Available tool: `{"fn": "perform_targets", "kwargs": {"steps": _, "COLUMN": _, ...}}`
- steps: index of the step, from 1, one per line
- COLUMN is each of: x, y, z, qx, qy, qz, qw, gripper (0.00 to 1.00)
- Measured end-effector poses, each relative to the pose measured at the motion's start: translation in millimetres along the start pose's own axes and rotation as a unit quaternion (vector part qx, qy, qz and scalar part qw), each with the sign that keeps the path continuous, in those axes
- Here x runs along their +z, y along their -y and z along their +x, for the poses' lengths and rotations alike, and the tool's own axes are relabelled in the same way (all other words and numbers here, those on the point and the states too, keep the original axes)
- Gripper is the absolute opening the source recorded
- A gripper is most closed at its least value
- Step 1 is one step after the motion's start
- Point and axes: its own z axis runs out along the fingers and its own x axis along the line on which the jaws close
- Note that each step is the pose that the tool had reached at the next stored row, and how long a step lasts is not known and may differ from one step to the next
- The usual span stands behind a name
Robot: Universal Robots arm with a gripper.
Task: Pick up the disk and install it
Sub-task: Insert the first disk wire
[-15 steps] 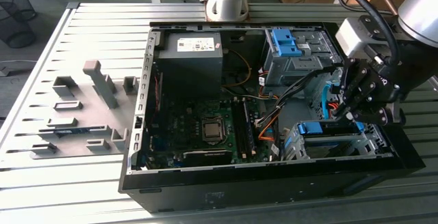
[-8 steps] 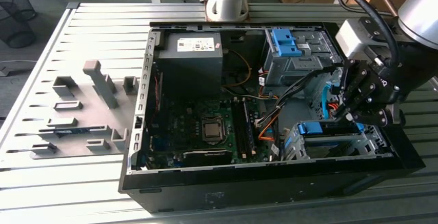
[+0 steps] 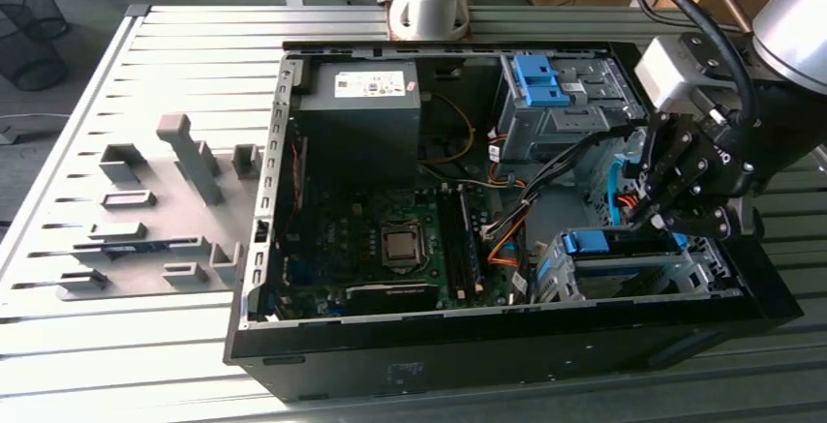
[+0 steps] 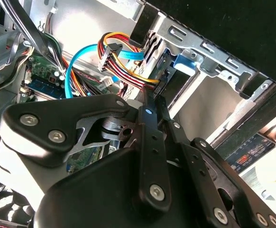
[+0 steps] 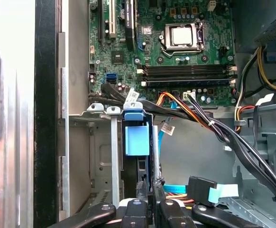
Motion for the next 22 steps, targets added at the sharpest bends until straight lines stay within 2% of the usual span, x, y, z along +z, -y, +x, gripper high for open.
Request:
{"fn": "perform_targets", "kwargs": {"steps": 6, "x": 0.0, "y": 1.7, "z": -0.1, "qx": 0.000, "qy": 0.0019, "qz": -0.0015, "qw": 1.0000, "gripper": 0.17}}
{"fn": "perform_targets", "kwargs": {"steps": 19, "x": 0.9, "y": 1.9, "z": 2.7, "qx": -0.002, "qy": 0.0019, "qz": -0.0015, "qw": 1.0000, "gripper": 0.17}}
{"fn": "perform_targets", "kwargs": {"steps": 22, "x": 1.0, "y": 2.0, "z": 3.0, "qx": -0.002, "qy": 0.0045, "qz": -0.0017, "qw": 1.0000, "gripper": 0.17}}
